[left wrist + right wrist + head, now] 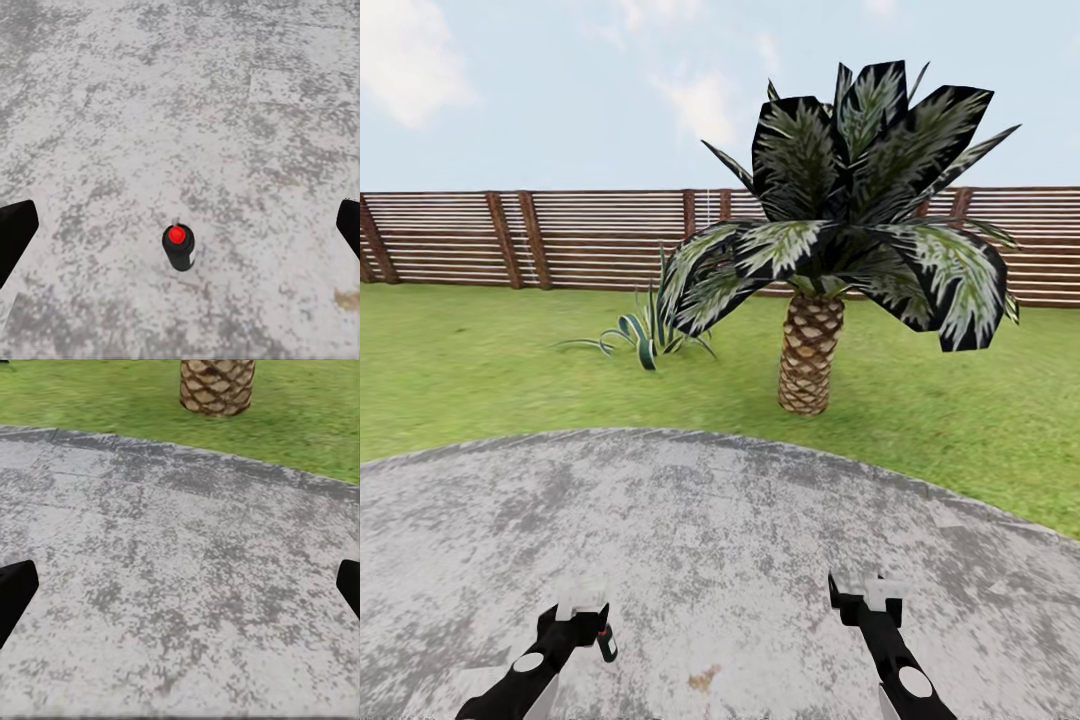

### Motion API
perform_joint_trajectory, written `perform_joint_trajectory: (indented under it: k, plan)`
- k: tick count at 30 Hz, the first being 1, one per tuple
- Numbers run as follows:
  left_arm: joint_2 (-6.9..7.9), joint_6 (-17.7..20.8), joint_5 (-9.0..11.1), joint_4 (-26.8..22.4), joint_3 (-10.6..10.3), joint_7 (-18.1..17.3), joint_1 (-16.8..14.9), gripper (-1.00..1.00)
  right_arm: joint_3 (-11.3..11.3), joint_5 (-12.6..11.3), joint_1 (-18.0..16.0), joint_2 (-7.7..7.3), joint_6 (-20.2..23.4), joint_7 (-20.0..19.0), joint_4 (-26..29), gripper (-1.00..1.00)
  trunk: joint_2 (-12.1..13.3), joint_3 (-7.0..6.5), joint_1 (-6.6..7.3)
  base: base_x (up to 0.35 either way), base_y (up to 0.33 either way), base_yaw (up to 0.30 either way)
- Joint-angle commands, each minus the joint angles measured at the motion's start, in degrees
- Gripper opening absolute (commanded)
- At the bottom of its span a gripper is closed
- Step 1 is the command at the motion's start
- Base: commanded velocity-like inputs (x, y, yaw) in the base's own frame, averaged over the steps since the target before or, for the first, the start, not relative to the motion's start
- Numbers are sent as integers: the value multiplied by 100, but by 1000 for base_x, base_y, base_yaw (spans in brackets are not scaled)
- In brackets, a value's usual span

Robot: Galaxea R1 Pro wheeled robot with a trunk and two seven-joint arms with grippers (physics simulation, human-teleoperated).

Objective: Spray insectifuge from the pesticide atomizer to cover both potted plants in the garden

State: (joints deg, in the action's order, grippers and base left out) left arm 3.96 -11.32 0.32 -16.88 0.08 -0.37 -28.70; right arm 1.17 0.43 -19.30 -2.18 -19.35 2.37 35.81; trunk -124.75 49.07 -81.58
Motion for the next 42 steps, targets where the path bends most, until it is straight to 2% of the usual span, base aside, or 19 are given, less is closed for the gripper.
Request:
perform_joint_trajectory:
  k: [1,42]
  plan:
    - [0,-19,3,5,1,-2,-4,100,-3,5,-3,-1,-16,18,-3,100,-44,33,-21,0,0,0]
    - [-1,-19,3,9,-17,-7,-3,100,-10,7,-3,5,-23,15,-3,100,-1688,1144,-922,0,0,0]
